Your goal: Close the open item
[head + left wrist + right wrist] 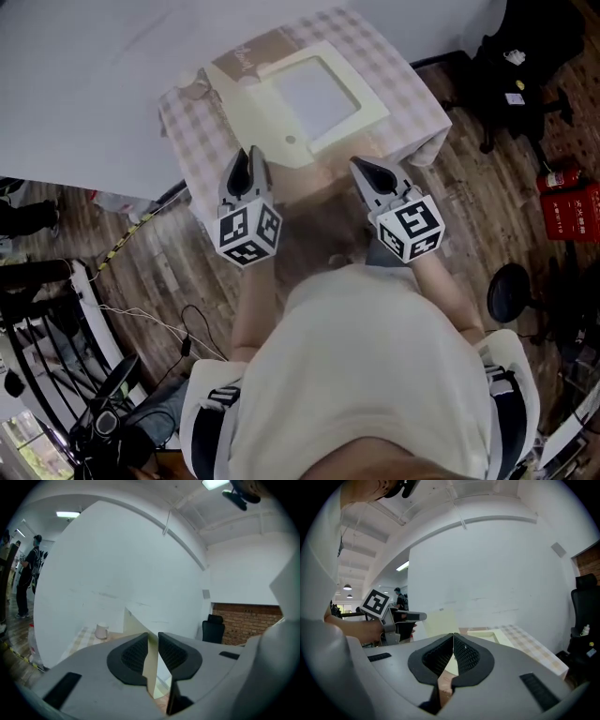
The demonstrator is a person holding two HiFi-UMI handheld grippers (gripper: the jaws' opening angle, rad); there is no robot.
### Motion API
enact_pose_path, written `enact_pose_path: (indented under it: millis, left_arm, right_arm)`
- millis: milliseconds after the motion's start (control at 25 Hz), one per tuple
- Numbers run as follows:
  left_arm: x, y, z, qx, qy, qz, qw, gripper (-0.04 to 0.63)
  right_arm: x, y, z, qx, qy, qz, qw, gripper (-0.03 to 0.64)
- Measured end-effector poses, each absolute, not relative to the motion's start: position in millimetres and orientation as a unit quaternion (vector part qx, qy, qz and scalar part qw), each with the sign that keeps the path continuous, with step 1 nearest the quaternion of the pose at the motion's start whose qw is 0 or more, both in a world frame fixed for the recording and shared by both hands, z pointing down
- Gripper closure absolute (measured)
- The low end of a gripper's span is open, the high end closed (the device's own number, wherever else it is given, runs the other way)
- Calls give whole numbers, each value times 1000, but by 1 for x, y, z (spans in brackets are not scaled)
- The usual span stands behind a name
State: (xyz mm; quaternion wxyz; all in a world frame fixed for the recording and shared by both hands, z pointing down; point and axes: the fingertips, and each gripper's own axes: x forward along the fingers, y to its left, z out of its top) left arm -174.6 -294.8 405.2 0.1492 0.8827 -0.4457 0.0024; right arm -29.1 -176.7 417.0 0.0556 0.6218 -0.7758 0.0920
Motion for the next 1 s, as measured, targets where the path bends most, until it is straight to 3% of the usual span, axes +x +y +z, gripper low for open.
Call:
enact_pose_path:
  millis: [400,1000]
  left_arm:
    - [-93,-286,390,902,-407,-14,143,548]
    - [61,-288,431,925,-331,51,180,560]
  right_arm:
    - [27,-204,424,598,-793,93,62,617]
    - [154,-259,404,592,-800,69,71,617]
